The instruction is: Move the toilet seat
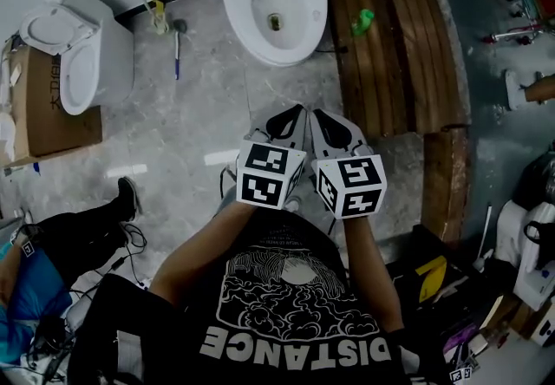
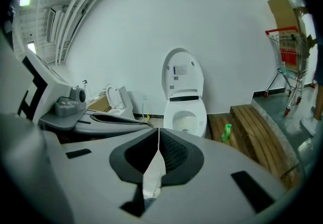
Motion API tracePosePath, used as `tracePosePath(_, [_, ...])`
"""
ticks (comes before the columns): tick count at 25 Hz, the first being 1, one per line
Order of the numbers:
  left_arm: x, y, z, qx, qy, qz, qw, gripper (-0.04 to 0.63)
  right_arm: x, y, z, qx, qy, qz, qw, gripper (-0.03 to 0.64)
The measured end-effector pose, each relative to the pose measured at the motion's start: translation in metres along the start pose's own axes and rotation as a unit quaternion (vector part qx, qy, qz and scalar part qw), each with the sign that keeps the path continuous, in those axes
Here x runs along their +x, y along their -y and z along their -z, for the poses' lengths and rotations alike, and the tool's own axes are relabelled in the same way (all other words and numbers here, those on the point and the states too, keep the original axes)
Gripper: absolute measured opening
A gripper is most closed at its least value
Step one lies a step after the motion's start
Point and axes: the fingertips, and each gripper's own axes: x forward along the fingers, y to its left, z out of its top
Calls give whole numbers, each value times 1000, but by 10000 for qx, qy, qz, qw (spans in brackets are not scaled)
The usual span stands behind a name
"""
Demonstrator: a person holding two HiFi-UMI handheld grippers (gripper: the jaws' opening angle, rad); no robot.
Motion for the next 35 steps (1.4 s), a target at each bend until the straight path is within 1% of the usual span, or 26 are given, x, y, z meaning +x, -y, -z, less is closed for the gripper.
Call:
tracePosePath(7, [27,-43,-16,-92,-98,90,9999,12,47,8,-13,202,-225,-65,9995,18])
tracePosePath(12, [48,-74,-20,-273,-179,130,9994,12,82,16,-13,694,-413,-224,9965,20])
tracePosePath(15, [62,-89,-19,-394,-265,177,9987,12,98,24,-15,936,-488,-202,9942,20])
tracePosePath(20, [86,-108,-14,-510,-358,284,9977,12,126,34,-17,1070,-523,-121,9928,20])
tracePosePath(22, [94,-112,-10,-549,-378,357,9971,12,137,39,-14,1280,-509,-143,9904,20])
tracePosePath(24, [101,-114,-5,-610,-378,461,9964,12,147,41,-7,1693,-526,-273,9838,20])
tracePosePath(26, [107,-118,5,-814,-423,540,9943,12,156,43,2,2186,-505,-442,9735,20])
tracePosePath(28, [115,-125,17,-1156,-478,597,9903,12,165,48,9,2536,-434,-555,9647,20])
tracePosePath(32, [134,-133,37,-1753,-448,768,9805,12,184,60,23,2807,-335,-685,9568,20])
tracePosePath(35, [156,-137,54,-2054,-453,801,9743,12,201,73,40,2935,-321,-777,9522,18])
